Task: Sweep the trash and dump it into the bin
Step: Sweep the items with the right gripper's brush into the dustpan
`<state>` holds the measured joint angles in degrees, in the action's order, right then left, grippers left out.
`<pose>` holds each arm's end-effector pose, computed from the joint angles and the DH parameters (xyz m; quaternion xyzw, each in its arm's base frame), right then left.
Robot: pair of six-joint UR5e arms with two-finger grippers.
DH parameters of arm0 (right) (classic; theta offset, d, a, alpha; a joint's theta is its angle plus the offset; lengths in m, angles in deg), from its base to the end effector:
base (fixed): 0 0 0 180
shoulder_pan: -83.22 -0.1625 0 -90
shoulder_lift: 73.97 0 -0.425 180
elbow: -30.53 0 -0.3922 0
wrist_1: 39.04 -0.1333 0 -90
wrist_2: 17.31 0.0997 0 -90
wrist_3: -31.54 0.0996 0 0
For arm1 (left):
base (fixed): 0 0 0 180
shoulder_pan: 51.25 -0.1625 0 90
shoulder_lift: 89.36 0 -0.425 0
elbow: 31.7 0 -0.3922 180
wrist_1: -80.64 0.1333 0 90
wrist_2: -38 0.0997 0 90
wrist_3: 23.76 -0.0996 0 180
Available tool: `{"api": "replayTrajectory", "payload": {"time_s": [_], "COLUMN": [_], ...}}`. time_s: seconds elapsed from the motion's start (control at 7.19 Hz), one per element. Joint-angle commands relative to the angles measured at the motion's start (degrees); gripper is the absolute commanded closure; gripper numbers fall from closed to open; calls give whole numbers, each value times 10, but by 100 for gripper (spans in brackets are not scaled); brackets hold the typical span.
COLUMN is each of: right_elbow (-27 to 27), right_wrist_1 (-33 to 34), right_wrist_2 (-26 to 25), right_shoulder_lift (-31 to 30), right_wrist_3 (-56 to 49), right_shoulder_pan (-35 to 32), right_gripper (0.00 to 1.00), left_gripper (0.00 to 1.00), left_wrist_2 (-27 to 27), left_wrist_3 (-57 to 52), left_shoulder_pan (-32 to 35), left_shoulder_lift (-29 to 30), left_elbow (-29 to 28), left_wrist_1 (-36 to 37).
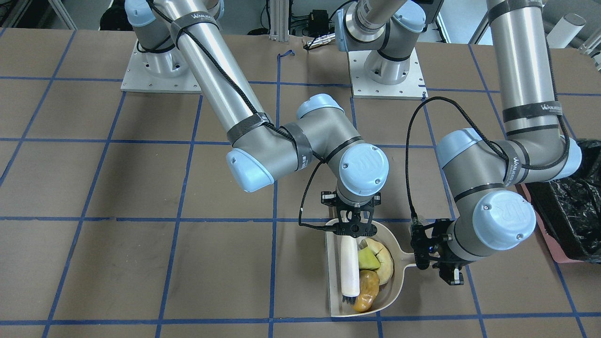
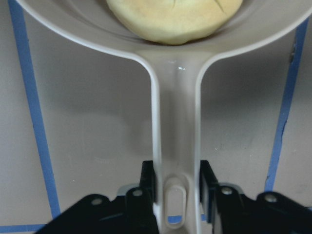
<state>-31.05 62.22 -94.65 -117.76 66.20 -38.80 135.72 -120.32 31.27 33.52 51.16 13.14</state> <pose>0.5389 -0.5691 0.2289 0.0291 0.9919 0.1078 0.0608 -0.0306 -0.6878 0.2449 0.7009 0.7095 0.0704 0.0192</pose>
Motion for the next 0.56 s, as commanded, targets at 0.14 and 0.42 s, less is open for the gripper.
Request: {"api": "replayTrajectory", "payload": {"time_s": [0.14,0.42], "right_elbow": [3,1], "right_wrist_1": [4,-67], "right_wrist_2": [6,-58], "right_shoulder_lift": [-4,-26], "right_wrist_3": [8,-27], "right_shoulder_pan": [-9,-6], "right_gripper": [99,99], "left_gripper": [100,100], "left_wrist_2": [-5,-5], "left_wrist_3": [0,1], "left_shoulder_pan": [0,0], "left_shoulder_lift": [-5,-5], "left_elbow": [9,10], "left_wrist_1": [5,5]}}
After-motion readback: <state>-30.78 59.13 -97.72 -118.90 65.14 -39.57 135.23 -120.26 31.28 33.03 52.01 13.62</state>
